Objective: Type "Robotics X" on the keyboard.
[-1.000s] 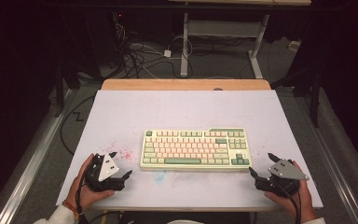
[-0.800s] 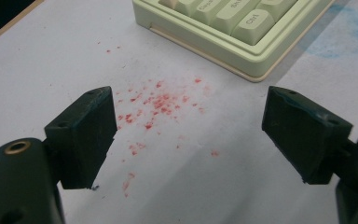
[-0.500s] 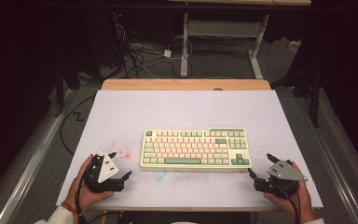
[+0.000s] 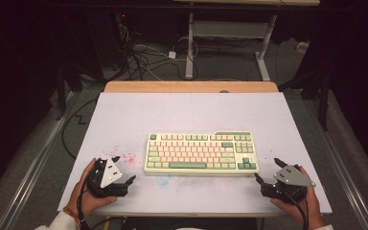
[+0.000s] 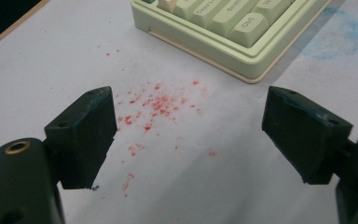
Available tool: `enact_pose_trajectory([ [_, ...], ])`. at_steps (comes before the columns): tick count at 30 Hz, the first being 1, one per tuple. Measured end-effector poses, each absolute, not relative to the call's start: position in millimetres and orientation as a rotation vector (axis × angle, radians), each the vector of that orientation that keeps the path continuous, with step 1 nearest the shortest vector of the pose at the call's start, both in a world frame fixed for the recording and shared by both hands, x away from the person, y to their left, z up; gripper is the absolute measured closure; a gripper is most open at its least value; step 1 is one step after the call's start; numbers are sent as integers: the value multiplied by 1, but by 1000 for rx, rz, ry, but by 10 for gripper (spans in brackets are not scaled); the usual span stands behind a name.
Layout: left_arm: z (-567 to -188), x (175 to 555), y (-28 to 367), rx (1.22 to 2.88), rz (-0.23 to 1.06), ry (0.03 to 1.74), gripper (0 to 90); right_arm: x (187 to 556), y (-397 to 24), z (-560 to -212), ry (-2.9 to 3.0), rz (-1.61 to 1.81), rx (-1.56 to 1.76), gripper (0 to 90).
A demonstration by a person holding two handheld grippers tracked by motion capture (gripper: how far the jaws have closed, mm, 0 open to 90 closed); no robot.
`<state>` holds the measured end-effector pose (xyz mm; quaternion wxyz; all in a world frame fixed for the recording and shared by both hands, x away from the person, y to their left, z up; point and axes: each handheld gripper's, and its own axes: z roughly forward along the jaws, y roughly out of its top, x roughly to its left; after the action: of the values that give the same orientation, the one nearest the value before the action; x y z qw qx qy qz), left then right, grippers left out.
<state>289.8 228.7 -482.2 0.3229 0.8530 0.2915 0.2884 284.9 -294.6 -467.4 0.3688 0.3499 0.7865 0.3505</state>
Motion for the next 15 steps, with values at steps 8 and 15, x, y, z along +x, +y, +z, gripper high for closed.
enact_pose_trajectory([
  [8,-483,291,229,2242,753,767,171,285,-294,-467,2022,899,896,198],
  [15,-483,292,228,2240,756,771,171,285,-294,-467,2024,899,888,197],
])
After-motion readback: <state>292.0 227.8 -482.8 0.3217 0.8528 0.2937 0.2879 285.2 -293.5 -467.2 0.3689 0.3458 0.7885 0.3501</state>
